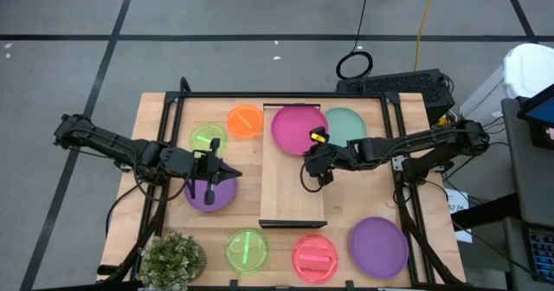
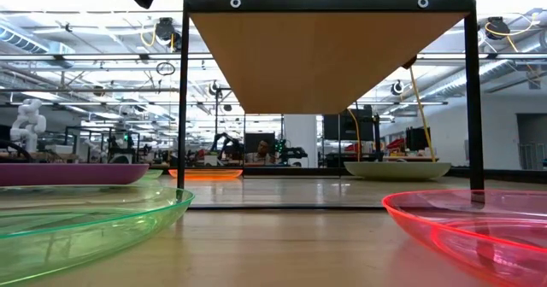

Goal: Place and stack plates onto a shelf
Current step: Put the pink plate on the shelf, then put the transparent green plate on the shelf

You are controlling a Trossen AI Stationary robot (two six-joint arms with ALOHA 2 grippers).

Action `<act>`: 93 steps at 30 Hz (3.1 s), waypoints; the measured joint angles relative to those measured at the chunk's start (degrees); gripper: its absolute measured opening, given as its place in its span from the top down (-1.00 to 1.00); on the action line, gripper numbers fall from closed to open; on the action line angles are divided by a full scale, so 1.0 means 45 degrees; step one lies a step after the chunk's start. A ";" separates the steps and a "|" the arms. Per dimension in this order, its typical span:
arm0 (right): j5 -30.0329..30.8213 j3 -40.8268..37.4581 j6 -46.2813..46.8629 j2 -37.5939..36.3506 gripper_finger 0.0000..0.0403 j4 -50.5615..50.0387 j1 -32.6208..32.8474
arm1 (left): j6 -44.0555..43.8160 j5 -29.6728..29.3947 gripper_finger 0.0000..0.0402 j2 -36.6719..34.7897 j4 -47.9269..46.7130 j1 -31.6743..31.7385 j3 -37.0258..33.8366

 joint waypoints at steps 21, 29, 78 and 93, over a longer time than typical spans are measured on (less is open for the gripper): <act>-0.1064 0.0000 -0.0330 0.0000 0.92 0.0296 0.0015 | 0.0001 0.0000 0.99 0.0000 0.0031 0.0003 0.0000; -0.1073 0.0000 -0.0306 0.0000 0.91 0.0395 0.0015 | 0.0034 0.0000 0.99 0.0000 0.0030 0.0004 0.0000; 0.0027 -0.1799 0.2729 -0.3551 0.13 0.2390 0.4030 | -0.0186 -0.4401 0.99 -0.0001 -0.1604 0.0009 0.0000; 0.1008 -0.2628 0.3048 -0.5125 0.14 0.2365 0.4799 | -0.0813 -0.1821 0.99 0.0102 -0.4732 0.5336 0.0000</act>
